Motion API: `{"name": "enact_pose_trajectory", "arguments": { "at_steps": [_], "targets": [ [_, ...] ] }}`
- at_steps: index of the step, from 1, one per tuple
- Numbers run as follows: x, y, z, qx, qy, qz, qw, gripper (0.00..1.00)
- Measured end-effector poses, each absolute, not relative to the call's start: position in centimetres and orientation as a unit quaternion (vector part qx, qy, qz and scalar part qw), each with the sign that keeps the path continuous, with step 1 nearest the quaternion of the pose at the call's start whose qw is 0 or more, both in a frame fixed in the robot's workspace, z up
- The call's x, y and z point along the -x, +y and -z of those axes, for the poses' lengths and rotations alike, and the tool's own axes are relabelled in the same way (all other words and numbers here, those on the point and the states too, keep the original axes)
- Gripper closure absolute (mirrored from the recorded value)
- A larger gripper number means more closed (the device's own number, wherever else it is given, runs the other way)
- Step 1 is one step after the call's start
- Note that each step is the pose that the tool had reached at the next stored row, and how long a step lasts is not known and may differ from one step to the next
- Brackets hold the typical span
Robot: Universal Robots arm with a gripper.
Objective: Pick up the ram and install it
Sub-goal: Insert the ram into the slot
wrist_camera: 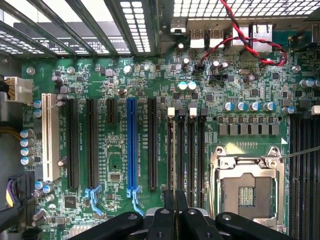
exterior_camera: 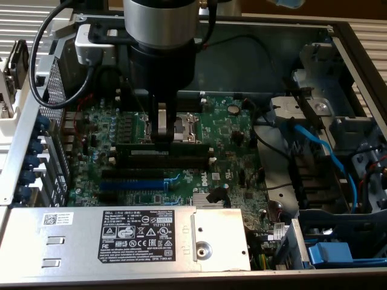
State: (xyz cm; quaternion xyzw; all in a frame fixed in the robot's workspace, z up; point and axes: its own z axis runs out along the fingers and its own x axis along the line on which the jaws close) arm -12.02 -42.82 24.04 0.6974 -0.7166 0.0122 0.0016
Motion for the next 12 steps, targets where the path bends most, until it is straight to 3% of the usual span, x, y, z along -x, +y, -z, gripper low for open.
{"name": "enact_pose_trajectory", "arguments": {
  "at_steps": [12],
  "targets": [
    [12.04,-42.79,-23.84,-0.697,-0.717,-0.012,0.002,0.88]
  ]
}}
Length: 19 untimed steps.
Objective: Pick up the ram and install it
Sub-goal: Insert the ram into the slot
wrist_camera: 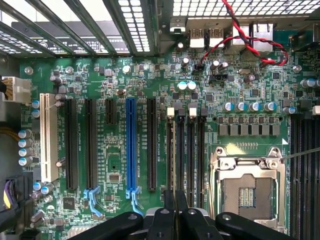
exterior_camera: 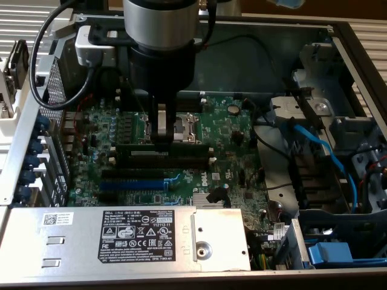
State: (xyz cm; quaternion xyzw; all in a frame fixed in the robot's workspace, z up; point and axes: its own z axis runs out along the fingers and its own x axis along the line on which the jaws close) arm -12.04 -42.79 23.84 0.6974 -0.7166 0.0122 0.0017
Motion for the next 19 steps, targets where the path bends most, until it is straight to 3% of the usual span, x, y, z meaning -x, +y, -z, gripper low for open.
{"name": "enact_pose_trajectory", "arguments": {
  "at_steps": [19],
  "targets": [
    [12.09,-42.87,-23.66,-0.697,-0.717,-0.012,0.002,0.88]
  ]
}}
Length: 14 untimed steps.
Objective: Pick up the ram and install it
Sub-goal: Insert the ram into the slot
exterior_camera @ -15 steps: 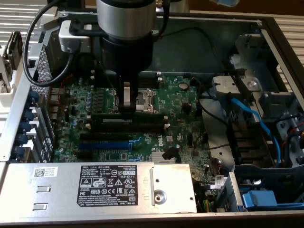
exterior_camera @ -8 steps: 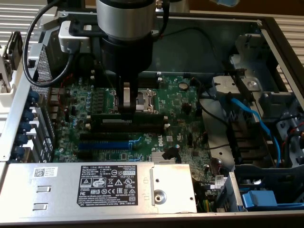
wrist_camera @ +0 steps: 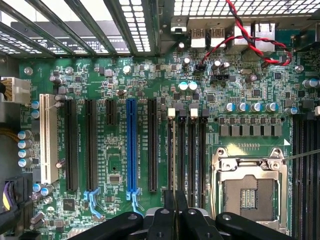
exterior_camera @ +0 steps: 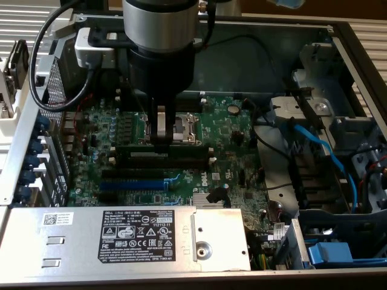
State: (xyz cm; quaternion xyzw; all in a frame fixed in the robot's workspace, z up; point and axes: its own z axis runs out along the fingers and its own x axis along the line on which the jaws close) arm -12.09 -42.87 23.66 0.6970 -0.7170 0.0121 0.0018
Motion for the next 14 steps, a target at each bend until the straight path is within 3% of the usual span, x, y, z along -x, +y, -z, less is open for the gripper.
{"name": "enact_pose_trajectory", "arguments": {
  "at_steps": [14],
  "targets": [
    [12.04,-42.87,-23.09,-0.697,-0.717,-0.011,0.002,0.88]
  ]
}}
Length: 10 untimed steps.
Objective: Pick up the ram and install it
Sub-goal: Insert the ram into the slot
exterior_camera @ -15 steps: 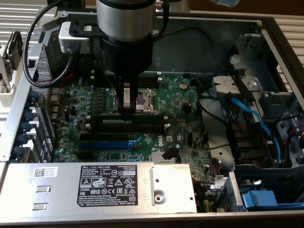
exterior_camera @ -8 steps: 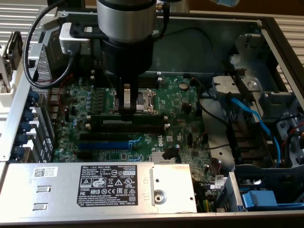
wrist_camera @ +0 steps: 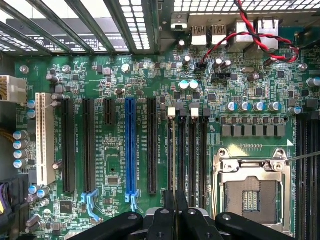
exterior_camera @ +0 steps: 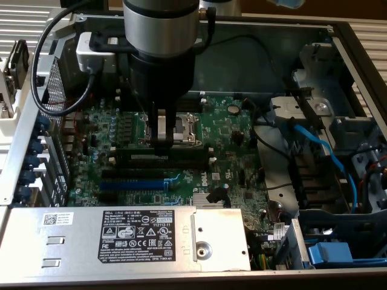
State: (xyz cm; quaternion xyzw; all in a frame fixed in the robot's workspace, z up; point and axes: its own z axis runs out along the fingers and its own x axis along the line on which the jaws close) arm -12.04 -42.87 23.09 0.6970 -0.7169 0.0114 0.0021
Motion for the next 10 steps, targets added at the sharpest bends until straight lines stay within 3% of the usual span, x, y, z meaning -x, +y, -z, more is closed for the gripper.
{"name": "enact_pose_trajectory", "arguments": {
  "at_steps": [10],
  "targets": [
    [12.04,-42.87,-22.99,-0.697,-0.717,-0.011,0.002,0.88]
  ]
}}
